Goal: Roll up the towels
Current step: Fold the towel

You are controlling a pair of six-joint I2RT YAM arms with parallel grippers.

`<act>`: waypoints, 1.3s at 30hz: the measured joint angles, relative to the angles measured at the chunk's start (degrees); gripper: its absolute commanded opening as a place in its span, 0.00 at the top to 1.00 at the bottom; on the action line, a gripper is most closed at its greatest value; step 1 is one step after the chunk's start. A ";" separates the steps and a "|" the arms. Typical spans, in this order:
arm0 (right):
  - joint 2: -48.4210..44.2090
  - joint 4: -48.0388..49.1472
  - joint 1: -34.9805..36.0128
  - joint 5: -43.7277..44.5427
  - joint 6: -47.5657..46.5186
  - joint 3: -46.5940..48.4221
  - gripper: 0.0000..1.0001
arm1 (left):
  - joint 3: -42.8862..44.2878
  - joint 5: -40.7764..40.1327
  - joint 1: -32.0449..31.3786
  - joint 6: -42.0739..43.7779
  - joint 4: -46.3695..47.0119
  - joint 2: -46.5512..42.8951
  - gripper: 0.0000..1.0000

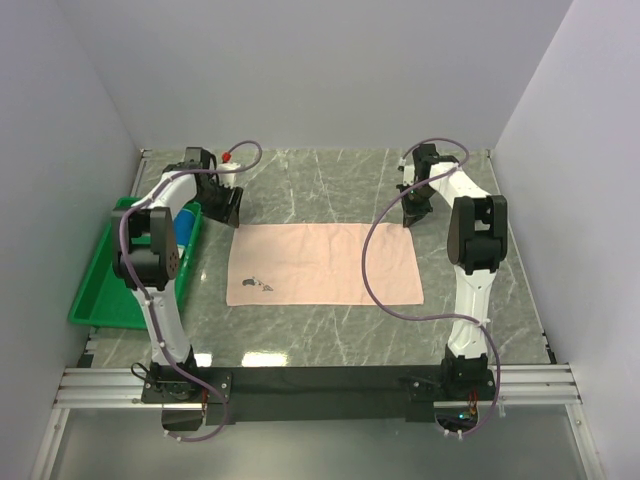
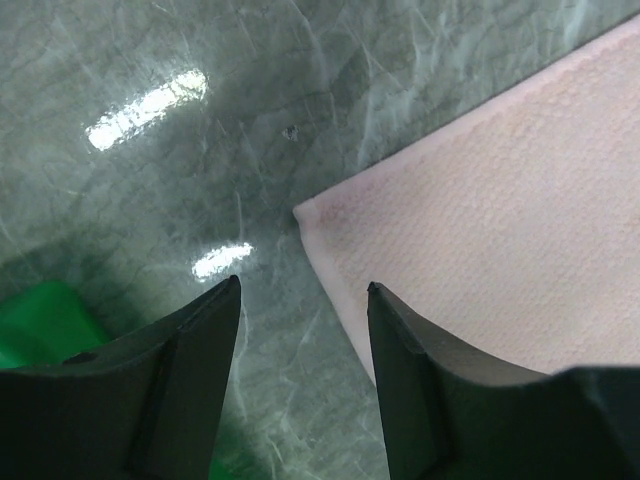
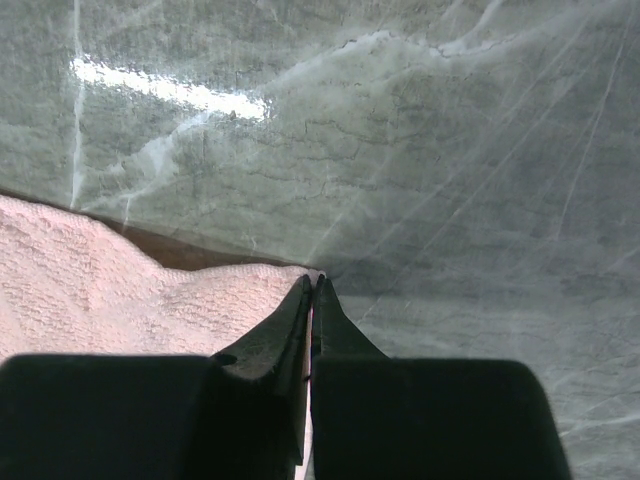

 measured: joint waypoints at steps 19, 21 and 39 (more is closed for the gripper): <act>0.02 -0.31 0.00 0.15 -0.09 0.28 1.00 | 4.48 1.57 -1.16 -1.07 0.81 7.58 0.63; 0.15 -0.48 0.02 0.26 -0.09 0.52 1.00 | 4.48 1.70 -1.16 -1.07 0.90 7.65 0.67; 2.05 -1.95 -0.02 0.00 -0.11 3.91 1.00 | 5.86 4.55 -1.14 -2.10 0.98 9.05 1.00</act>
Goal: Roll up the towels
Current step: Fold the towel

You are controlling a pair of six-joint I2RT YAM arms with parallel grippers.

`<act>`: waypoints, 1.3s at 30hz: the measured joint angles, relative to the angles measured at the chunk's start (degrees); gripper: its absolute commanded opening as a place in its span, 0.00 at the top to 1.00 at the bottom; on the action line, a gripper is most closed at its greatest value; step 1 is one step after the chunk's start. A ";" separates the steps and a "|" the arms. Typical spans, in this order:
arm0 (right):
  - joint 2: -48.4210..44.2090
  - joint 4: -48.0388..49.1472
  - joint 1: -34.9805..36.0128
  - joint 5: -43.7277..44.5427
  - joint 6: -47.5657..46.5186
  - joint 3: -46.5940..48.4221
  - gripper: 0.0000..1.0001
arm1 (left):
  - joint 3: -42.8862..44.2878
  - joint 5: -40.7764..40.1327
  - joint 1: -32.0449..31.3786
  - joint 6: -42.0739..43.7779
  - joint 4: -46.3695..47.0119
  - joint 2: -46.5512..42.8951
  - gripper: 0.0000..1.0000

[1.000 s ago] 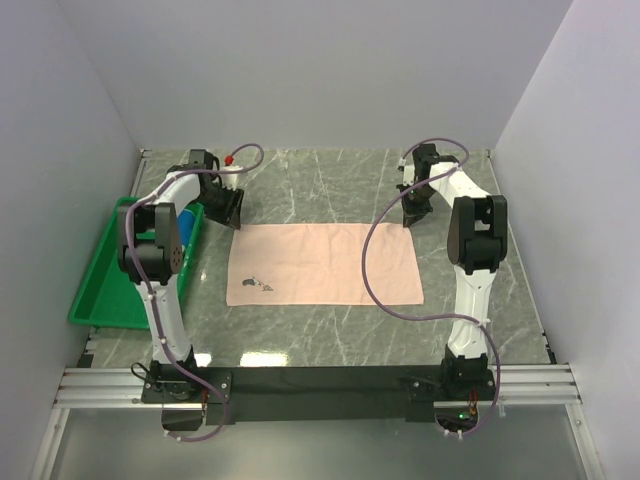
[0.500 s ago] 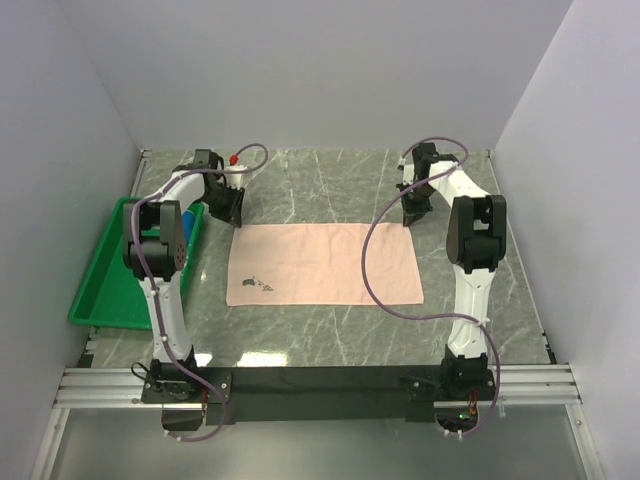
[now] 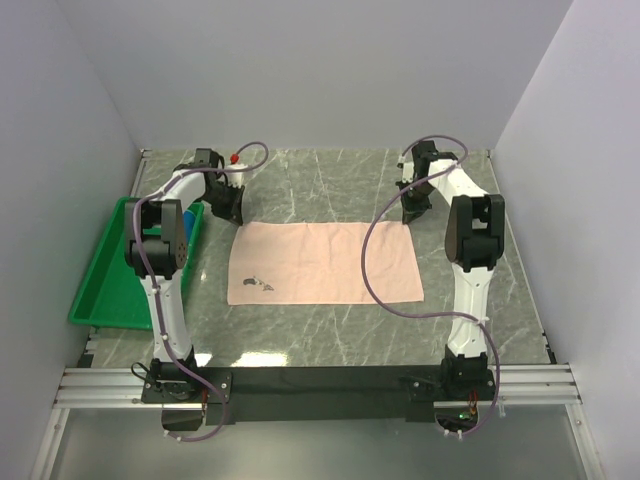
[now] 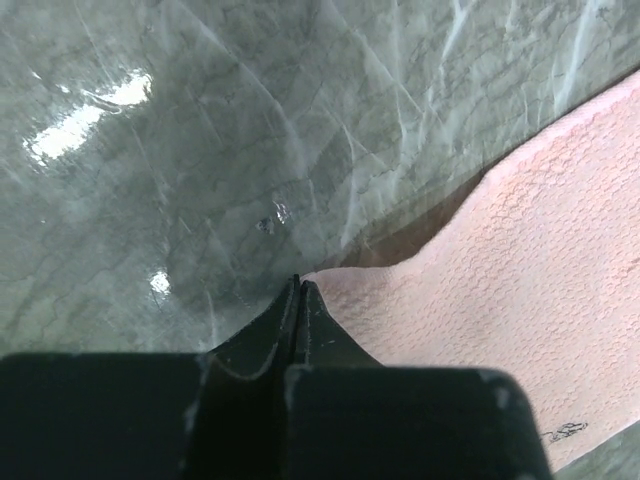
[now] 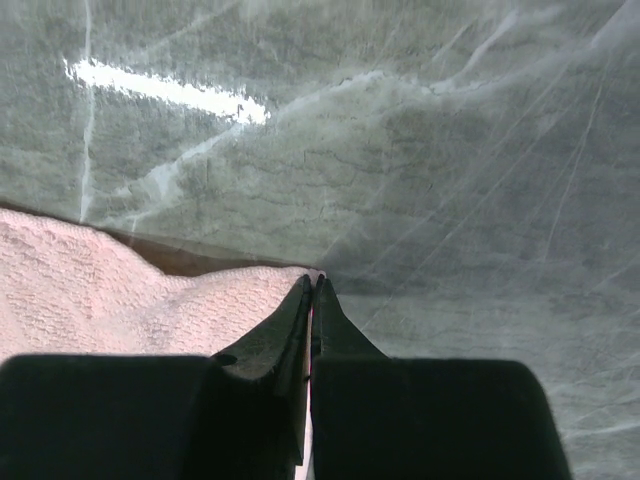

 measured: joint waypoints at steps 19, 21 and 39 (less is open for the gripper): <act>-2.29 -0.02 -2.14 -3.98 -2.47 3.50 1.00 | -1.79 1.22 1.77 5.64 -0.26 -7.43 0.99; -4.90 0.15 -2.14 -4.37 -3.19 0.37 1.00 | -5.27 2.08 1.88 7.56 -0.07 -11.45 1.00; -23.26 1.44 -2.45 -5.18 -11.10 -30.01 1.00 | -32.04 4.92 3.26 21.38 -3.61 -27.52 1.00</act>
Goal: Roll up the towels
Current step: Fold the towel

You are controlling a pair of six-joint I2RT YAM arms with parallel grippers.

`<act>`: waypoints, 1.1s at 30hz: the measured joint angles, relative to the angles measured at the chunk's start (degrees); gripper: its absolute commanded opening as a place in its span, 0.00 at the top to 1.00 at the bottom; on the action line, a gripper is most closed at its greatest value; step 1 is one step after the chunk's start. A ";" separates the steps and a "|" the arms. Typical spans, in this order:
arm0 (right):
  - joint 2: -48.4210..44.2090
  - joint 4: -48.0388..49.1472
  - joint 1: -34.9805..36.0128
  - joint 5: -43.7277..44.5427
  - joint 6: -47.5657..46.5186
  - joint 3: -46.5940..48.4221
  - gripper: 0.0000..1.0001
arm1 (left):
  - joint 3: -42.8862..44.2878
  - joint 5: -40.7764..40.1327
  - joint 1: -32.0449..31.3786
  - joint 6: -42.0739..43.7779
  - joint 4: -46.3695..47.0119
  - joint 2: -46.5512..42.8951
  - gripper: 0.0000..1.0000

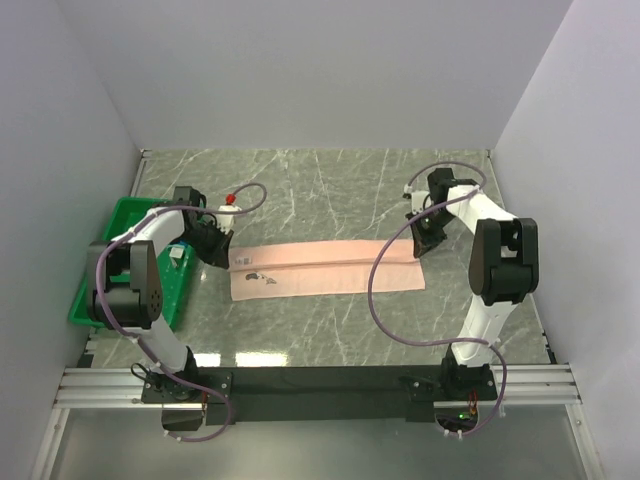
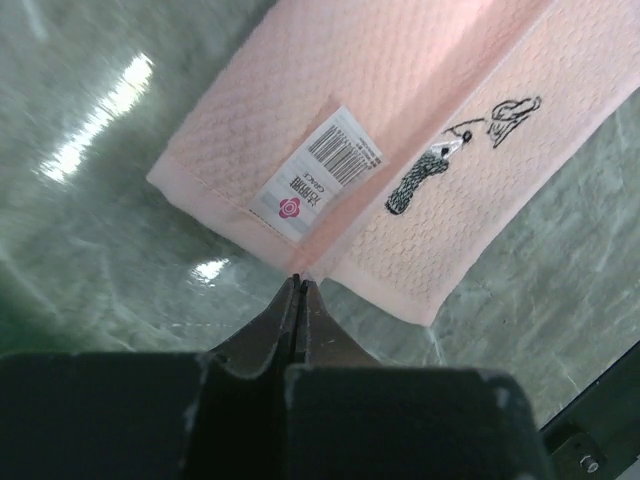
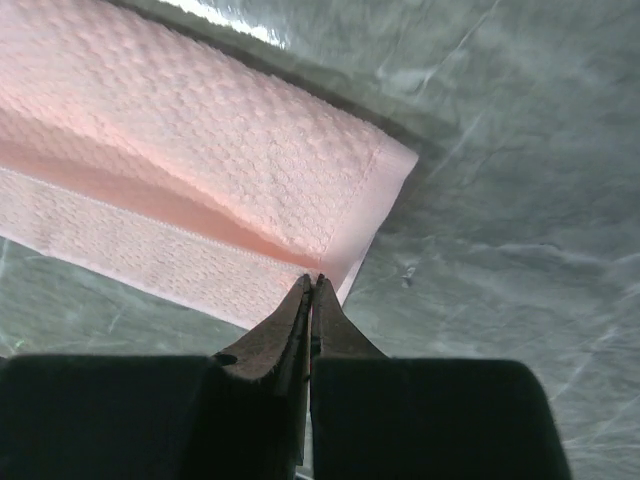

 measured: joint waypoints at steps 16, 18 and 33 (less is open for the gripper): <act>2.80 -1.92 -0.07 -0.33 -0.13 2.12 1.00 | 1.40 -0.11 0.02 -3.98 -2.51 2.14 1.00; 1.86 -3.02 -0.07 -0.04 -0.42 2.64 1.00 | 2.45 0.04 0.04 -4.04 -4.48 1.70 1.00; -2.38 -9.42 -0.61 6.19 -3.74 -2.40 1.00 | 1.42 -2.36 0.44 -4.02 -16.35 -2.47 0.91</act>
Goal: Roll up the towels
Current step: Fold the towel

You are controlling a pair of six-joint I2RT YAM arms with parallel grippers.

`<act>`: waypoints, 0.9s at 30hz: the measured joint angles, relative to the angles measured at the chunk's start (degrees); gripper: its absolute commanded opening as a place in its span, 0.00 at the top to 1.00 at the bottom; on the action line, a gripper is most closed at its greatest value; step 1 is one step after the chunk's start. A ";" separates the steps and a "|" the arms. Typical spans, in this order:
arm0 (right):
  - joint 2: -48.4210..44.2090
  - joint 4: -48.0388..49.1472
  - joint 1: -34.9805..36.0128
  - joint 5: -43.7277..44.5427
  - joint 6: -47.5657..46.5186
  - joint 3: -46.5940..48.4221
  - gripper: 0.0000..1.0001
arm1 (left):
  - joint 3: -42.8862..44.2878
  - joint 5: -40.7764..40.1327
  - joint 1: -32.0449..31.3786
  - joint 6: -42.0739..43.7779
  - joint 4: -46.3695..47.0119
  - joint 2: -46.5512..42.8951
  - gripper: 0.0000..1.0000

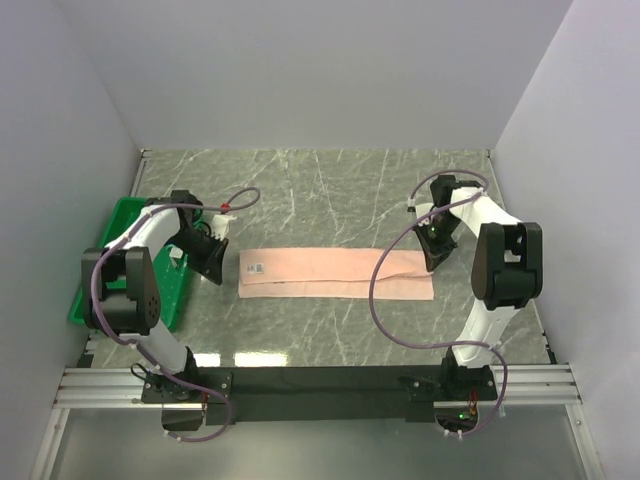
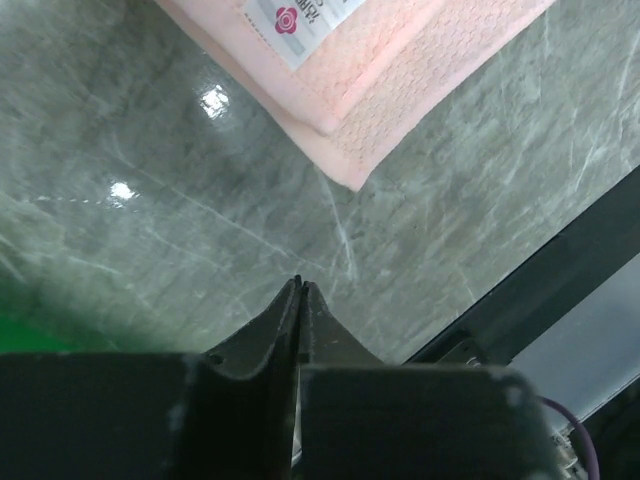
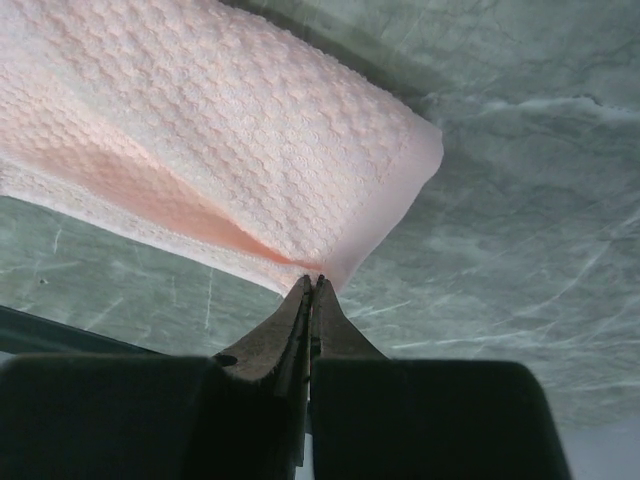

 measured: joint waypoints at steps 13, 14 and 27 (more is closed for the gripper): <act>0.94 0.59 0.00 -0.63 0.24 0.00 1.00 | -2.69 -0.04 -6.14 -9.05 9.44 -1.53 0.48; 0.94 0.66 0.00 -0.61 0.37 0.00 1.00 | -3.19 -0.09 -6.58 -10.34 10.58 -1.62 0.50; 0.96 0.96 0.00 -0.61 1.07 0.00 1.00 | -7.87 -8.79 -13.64 -26.60 20.00 -1.86 0.64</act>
